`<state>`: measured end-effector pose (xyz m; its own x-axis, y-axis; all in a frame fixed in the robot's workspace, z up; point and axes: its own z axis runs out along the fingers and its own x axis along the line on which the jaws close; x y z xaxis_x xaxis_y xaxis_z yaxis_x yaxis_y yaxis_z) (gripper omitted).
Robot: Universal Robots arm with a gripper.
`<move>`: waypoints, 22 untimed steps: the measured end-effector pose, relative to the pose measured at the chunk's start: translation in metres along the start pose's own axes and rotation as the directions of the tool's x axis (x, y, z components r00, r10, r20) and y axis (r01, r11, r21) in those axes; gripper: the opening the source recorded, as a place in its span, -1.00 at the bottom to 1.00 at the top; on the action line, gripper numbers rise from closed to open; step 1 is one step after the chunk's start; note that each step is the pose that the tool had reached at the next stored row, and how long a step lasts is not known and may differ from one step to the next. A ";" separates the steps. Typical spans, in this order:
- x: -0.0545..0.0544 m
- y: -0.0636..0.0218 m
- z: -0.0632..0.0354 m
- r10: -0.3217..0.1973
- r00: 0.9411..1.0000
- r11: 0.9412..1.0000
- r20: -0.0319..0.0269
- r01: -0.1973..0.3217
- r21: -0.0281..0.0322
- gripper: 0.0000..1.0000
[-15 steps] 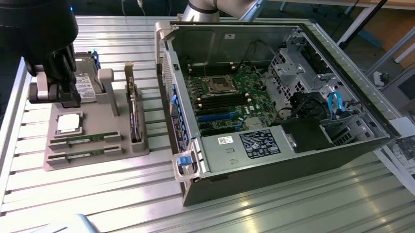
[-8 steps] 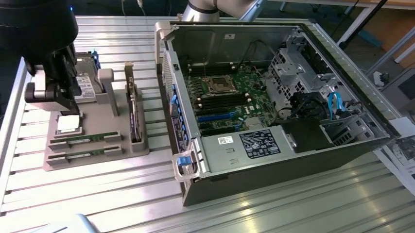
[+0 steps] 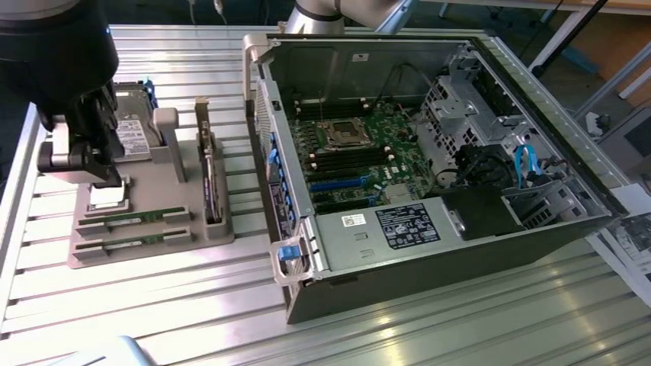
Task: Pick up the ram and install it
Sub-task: 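Pick up the ram and move it above insertion slot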
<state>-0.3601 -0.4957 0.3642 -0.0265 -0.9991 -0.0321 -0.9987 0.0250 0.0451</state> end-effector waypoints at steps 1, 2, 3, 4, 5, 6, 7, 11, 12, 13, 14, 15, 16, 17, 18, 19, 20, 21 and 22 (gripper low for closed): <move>0.000 0.0014 0.0028 -0.001 1.000 1.000 0.001 0.001 0.000 -0.16; 0.000 0.0021 0.0048 -0.001 1.000 1.000 0.001 0.001 0.000 -0.16; 0.000 0.0023 0.0068 -0.001 1.000 1.000 0.001 0.001 0.000 -0.16; 0.000 0.0022 0.0094 -0.001 1.000 1.000 0.001 0.001 0.000 -0.16; 0.000 0.0022 0.0110 -0.002 1.000 1.000 0.001 0.002 0.000 -0.16; 0.000 0.0021 0.0138 -0.001 1.000 1.000 0.001 0.001 0.000 -0.16; 0.001 0.0019 0.0182 -0.002 1.000 1.000 0.001 0.002 0.000 -0.16; 0.001 0.0016 0.0261 -0.003 1.000 1.000 0.001 0.003 0.000 -0.16; 0.001 0.0014 0.0283 -0.004 1.000 1.000 0.001 0.004 0.000 -0.16; 0.001 0.0013 0.0308 -0.005 1.000 1.000 0.001 0.005 0.000 -0.16; 0.001 0.0013 0.0326 -0.005 1.000 1.000 0.001 0.005 0.000 -0.16; 0.001 0.0012 0.0343 -0.006 1.000 1.000 0.001 0.006 0.000 -0.16; 0.001 0.0011 0.0363 -0.006 1.000 1.000 0.001 0.006 0.000 -0.16; 0.001 0.0010 0.0379 -0.007 1.000 1.000 0.001 0.007 0.000 -0.16; 0.001 0.0009 0.0399 -0.008 1.000 1.000 0.001 0.008 0.000 -0.16; 0.001 0.0008 0.0417 -0.008 1.000 1.000 0.001 0.008 0.000 -0.16; 0.002 0.0007 0.0452 -0.010 1.000 1.000 0.000 0.010 -0.001 -0.16; 0.002 0.0006 0.0473 -0.010 1.000 1.000 0.000 0.010 0.000 -0.16; 0.002 0.0005 0.0489 -0.011 1.000 1.000 0.000 0.011 0.000 -0.16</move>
<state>-0.3628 -0.4957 0.3153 -0.0157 -0.9993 -0.0330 -0.9989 0.0142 0.0452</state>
